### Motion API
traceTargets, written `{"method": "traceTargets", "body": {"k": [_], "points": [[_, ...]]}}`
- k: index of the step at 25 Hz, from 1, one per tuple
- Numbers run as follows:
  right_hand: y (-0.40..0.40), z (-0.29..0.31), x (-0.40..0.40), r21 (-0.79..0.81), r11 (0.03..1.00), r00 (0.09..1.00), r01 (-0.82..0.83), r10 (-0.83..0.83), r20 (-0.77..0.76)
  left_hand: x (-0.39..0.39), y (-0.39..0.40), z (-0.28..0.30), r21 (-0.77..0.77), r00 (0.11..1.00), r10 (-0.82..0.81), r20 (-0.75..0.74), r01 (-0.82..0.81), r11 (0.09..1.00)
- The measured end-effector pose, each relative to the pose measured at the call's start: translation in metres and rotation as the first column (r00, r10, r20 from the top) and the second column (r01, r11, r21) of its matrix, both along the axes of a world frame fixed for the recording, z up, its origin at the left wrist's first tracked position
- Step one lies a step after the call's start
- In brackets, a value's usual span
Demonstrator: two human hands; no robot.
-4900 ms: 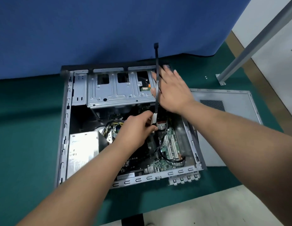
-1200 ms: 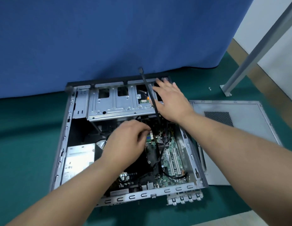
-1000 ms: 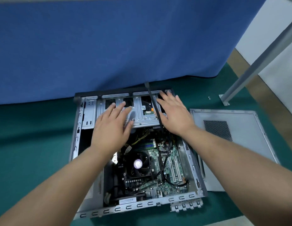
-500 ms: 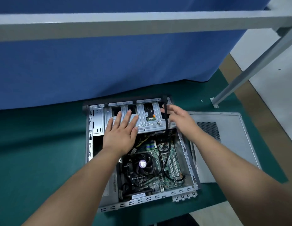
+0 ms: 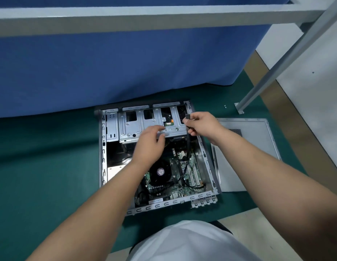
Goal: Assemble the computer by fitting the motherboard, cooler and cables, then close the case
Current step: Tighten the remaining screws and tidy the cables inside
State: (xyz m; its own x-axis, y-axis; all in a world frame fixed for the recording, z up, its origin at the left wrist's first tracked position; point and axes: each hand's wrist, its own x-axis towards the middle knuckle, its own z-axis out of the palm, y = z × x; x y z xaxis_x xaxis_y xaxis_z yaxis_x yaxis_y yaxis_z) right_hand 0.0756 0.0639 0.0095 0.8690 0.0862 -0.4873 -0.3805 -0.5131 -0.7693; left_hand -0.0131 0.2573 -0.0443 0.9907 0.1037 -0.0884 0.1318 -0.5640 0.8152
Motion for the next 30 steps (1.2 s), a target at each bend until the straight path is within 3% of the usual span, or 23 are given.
{"method": "traceTargets", "body": {"k": [2, 4, 6, 8, 10, 13, 15, 17, 19, 21, 25, 27, 30], "points": [[-0.002, 0.0, -0.007, 0.02, 1.0, 1.0, -0.003, 0.003, -0.011, -0.011, -0.026, 0.006, -0.263, 0.986, 0.021, -0.163, -0.064, 0.963], [-0.003, 0.001, -0.011, 0.032, 0.999, 1.0, -0.004, 0.004, 0.004, -0.018, -0.046, 0.007, -0.49, 0.928, -0.046, -0.37, -0.152, 0.858], [-0.004, 0.0, -0.015, 0.039, 0.999, 1.0, -0.013, 0.013, 0.001, -0.025, -0.059, 0.004, -0.574, 0.888, -0.116, -0.444, -0.183, 0.798], [-0.006, -0.002, -0.018, 0.036, 0.999, 0.999, -0.04, 0.04, -0.009, -0.031, -0.064, -0.004, -0.526, 0.9, -0.113, -0.42, -0.14, 0.839], [-0.008, -0.007, -0.021, -0.012, 0.993, 0.993, -0.114, 0.114, 0.012, -0.034, -0.062, -0.014, -0.345, 0.922, -0.105, -0.372, -0.033, 0.938], [-0.012, -0.016, -0.024, -0.295, 0.895, 0.918, -0.334, 0.38, 0.114, -0.041, -0.056, -0.025, -0.143, 0.916, -0.155, -0.369, 0.109, 0.984], [-0.016, -0.023, -0.027, -0.435, 0.817, 0.857, -0.377, 0.486, 0.169, -0.042, -0.057, -0.027, -0.16, 0.888, -0.195, -0.417, 0.14, 0.977], [-0.019, -0.028, -0.031, -0.496, 0.78, 0.821, -0.381, 0.532, 0.205, -0.038, -0.059, -0.024, -0.295, 0.871, -0.167, -0.462, 0.026, 0.955], [-0.021, -0.031, -0.033, -0.533, 0.753, 0.792, -0.385, 0.566, 0.228, -0.03, -0.062, -0.017, -0.513, 0.86, -0.081, -0.504, -0.223, 0.829], [-0.022, -0.034, -0.032, -0.556, 0.746, 0.781, -0.367, 0.572, 0.251, -0.02, -0.065, -0.013, -0.663, 0.841, -0.041, -0.54, -0.395, 0.636], [-0.026, -0.04, -0.031, -0.554, 0.758, 0.781, -0.343, 0.558, 0.28, -0.004, -0.07, -0.005, -0.734, 0.774, -0.037, -0.633, -0.584, 0.345], [-0.029, -0.042, -0.03, -0.551, 0.751, 0.769, -0.365, 0.576, 0.275, 0.001, -0.073, -0.005, -0.681, 0.718, -0.007, -0.696, -0.658, 0.322], [-0.032, -0.041, -0.026, -0.51, 0.764, 0.768, -0.396, 0.58, 0.273, 0.006, -0.078, -0.007, -0.641, 0.698, 0.028, -0.715, -0.671, 0.373]]}}
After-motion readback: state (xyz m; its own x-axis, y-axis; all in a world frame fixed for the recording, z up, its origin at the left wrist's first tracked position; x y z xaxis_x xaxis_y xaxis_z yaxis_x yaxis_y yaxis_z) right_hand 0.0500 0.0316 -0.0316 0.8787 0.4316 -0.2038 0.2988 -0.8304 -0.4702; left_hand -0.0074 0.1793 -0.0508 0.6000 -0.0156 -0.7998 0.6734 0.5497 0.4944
